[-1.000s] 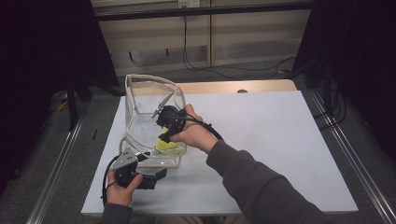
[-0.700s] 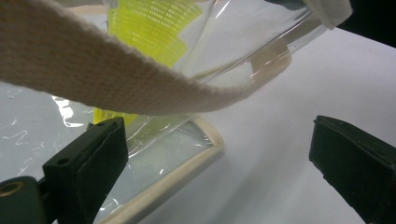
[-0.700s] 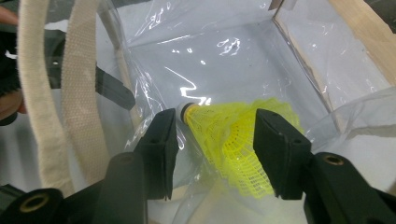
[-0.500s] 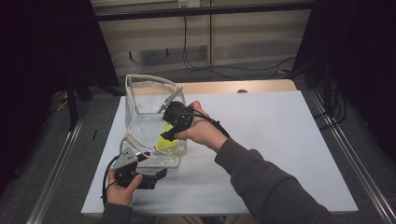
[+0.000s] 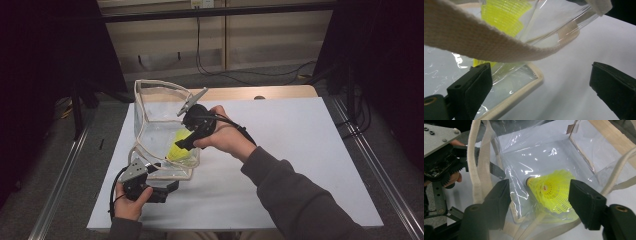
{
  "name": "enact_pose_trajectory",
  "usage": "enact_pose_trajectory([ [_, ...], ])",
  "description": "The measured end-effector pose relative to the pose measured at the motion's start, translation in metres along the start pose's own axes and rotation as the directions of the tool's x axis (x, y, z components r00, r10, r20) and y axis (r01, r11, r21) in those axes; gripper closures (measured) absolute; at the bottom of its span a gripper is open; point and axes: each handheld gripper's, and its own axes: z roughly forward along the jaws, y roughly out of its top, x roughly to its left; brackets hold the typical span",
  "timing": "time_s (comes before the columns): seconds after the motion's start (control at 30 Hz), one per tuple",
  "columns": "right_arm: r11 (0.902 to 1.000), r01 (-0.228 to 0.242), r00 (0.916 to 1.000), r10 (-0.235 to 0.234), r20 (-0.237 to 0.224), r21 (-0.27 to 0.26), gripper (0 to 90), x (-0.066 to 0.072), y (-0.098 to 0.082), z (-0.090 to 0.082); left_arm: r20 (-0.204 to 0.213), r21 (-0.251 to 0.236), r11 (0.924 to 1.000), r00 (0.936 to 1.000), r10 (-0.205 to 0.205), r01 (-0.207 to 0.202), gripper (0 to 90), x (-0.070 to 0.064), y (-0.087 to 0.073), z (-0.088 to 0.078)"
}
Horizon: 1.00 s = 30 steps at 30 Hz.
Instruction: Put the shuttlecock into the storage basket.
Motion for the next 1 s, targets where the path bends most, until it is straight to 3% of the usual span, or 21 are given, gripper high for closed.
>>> enact_pose_trajectory([
  [0.47, 0.9994, -0.012, 0.9998, 0.012, -0.016, -0.033, 22.5, 0.000, -0.008, -0.013, -0.003, -0.002, 1.0000, 1.0000, 0.001, -0.001, 4.6, 0.000, 0.001, 0.000],
  [1.0, 0.9974, -0.021, 0.9993, 0.019, -0.031, -0.069, 19.6, -0.008, -0.026, -0.032, -0.009, -0.002, 1.0000, 1.0000, 0.000, 0.000, 4.6, -0.002, 0.000, -0.001],
])
